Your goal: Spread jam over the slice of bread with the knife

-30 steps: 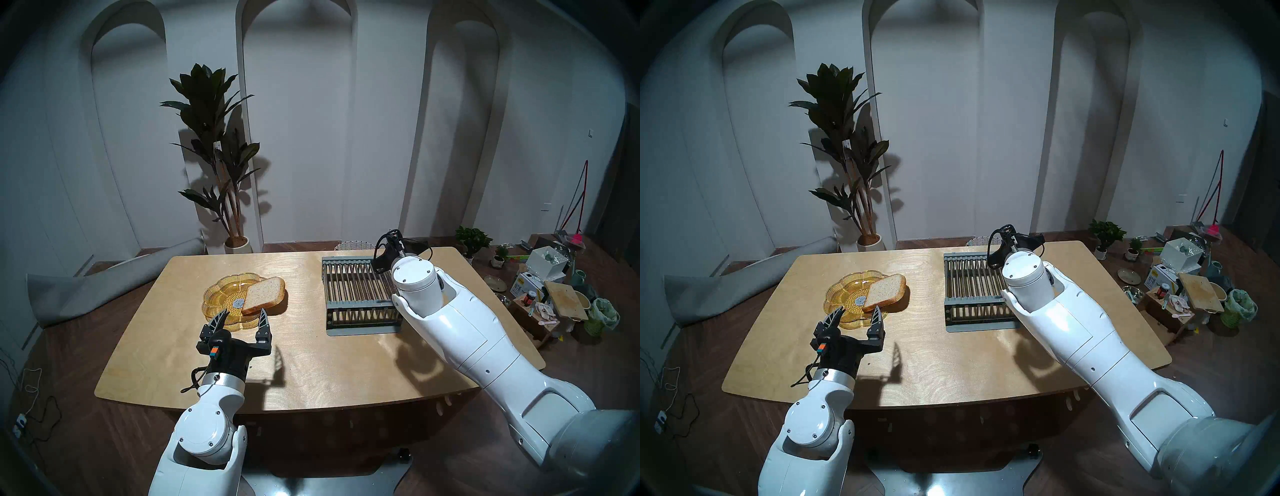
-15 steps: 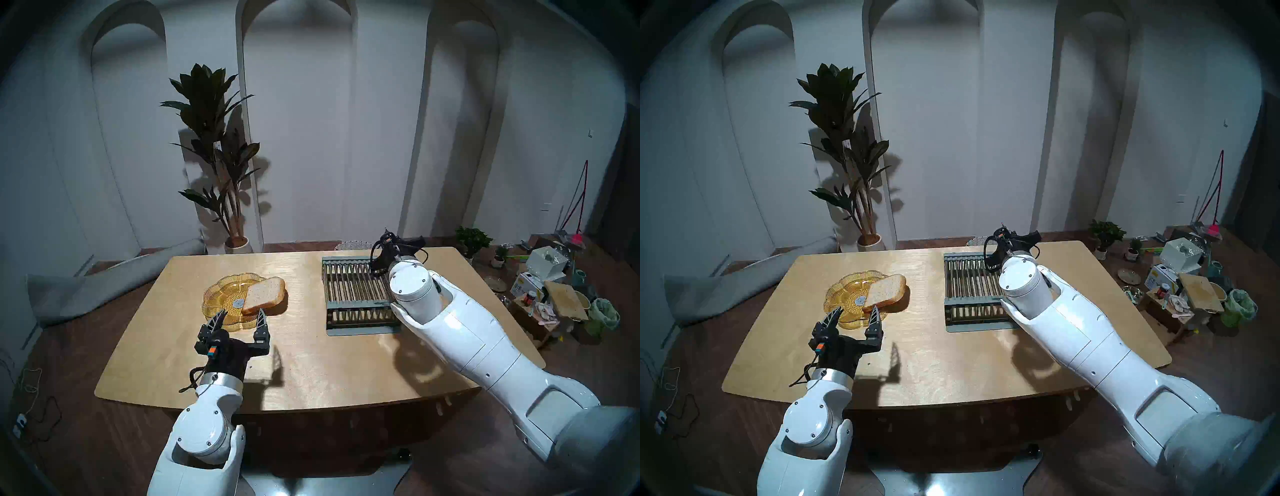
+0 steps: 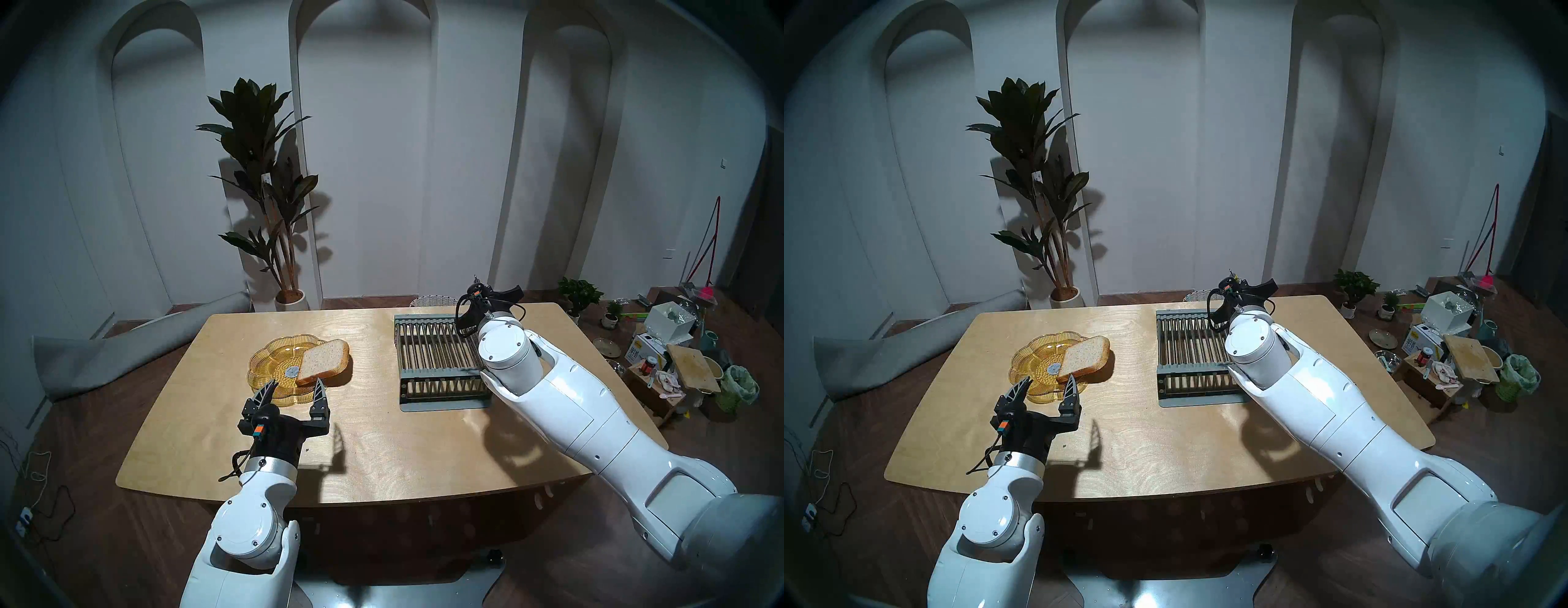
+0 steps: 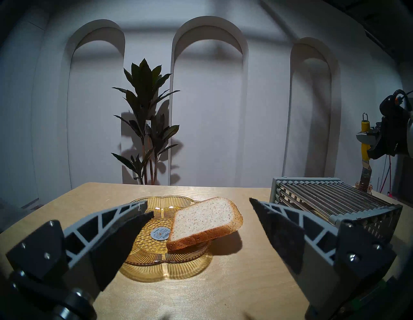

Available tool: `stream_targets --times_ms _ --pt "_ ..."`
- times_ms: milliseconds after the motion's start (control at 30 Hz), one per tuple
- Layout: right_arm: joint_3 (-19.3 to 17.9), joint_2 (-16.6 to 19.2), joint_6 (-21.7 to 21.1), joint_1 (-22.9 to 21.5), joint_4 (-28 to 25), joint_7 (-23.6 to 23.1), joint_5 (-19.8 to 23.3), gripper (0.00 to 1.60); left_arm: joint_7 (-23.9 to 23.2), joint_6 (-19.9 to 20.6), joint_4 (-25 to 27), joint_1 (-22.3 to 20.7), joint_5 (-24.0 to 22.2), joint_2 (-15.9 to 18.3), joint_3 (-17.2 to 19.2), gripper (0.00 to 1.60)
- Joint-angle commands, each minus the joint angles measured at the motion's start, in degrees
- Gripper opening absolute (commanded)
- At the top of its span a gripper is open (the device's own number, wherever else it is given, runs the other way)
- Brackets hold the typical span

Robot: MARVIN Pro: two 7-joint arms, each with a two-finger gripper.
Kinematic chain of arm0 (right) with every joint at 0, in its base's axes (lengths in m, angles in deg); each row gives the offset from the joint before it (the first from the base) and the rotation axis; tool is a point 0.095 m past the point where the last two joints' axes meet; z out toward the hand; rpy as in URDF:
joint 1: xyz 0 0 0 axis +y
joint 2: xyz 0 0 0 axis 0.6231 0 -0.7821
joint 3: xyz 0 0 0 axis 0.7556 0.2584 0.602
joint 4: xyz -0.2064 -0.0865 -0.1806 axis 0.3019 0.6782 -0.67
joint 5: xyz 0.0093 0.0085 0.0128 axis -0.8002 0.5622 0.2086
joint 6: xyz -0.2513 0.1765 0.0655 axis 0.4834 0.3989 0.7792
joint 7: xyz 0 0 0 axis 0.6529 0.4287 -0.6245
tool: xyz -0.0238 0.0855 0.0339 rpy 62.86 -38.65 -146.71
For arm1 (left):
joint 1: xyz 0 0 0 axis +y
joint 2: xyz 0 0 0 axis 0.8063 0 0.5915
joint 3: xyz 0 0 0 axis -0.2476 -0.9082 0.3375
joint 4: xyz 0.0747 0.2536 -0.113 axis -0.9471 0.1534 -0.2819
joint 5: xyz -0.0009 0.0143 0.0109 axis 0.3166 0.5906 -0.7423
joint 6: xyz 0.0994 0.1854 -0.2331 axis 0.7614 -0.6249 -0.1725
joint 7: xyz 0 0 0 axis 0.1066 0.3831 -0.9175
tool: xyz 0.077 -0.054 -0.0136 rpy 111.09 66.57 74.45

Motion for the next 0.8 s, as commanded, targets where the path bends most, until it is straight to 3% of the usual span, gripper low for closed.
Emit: stream_targets --times_ms 0,767 --pt "-0.3 0.0 1.1 -1.9 -1.0 0.7 -1.2 0.00 0.1 -0.1 0.9 -0.7 0.2 -0.1 -0.1 1.60" --pt "0.3 0.6 1.6 -2.0 -2.8 0.7 -2.9 0.00 0.1 -0.6 0.6 -1.0 -0.5 -0.1 0.1 1.60"
